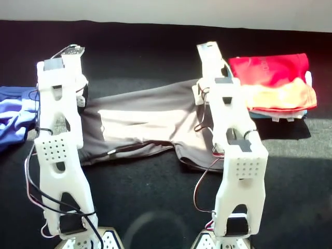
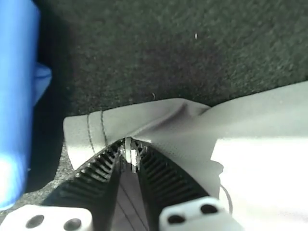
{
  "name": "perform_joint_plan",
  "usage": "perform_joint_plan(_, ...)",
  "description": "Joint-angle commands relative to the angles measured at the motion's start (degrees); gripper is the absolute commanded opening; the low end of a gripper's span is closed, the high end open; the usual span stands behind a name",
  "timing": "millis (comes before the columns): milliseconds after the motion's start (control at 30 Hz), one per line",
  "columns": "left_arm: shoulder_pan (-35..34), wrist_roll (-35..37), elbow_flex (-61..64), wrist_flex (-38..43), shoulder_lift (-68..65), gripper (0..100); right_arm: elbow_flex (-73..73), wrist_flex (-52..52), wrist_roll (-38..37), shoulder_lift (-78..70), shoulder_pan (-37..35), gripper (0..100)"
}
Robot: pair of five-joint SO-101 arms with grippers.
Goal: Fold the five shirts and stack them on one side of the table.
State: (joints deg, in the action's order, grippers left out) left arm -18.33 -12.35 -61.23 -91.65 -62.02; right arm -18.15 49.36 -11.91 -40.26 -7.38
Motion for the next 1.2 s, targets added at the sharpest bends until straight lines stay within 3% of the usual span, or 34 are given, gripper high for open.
perform_joint_plan(0, 1.27, 0.09, -16.75, -8.26, -3.38, 1, -4.79, 7.52, 0.53, 2.42, 0.22, 0.6)
perform_joint_plan(133, 1.63, 0.18, -20.70, -10.20, -2.15, 1, -7.25, 13.05, 0.53, 7.34, -1.54, 0.6)
perform_joint_plan(233, 1.89, 0.26, -15.52, -10.29, 2.95, 1, -7.08, 16.66, 0.53, 12.35, -2.77, 0.6)
perform_joint_plan(533, 3.21, 0.00, 25.01, -8.97, 33.89, 1, -6.90, 28.18, 0.53, 21.76, -9.01, 0.6)
perform_joint_plan(733, 5.58, 0.00, 56.31, 3.08, 52.09, 1, -5.49, 34.42, 0.18, 22.11, -14.29, 0.6)
perform_joint_plan(933, 5.93, -0.18, 88.84, 26.11, 65.36, 1, 4.44, 33.54, 0.09, 22.29, -17.54, 0.6)
perform_joint_plan(1033, 5.76, -0.26, 98.51, 33.93, 68.44, 1, 11.38, 30.37, 0.09, 22.55, -17.89, 0.6)
perform_joint_plan(1167, 4.97, -0.26, 103.34, 36.48, 68.53, 1, 23.25, 23.25, -0.44, 27.47, -19.12, 0.6)
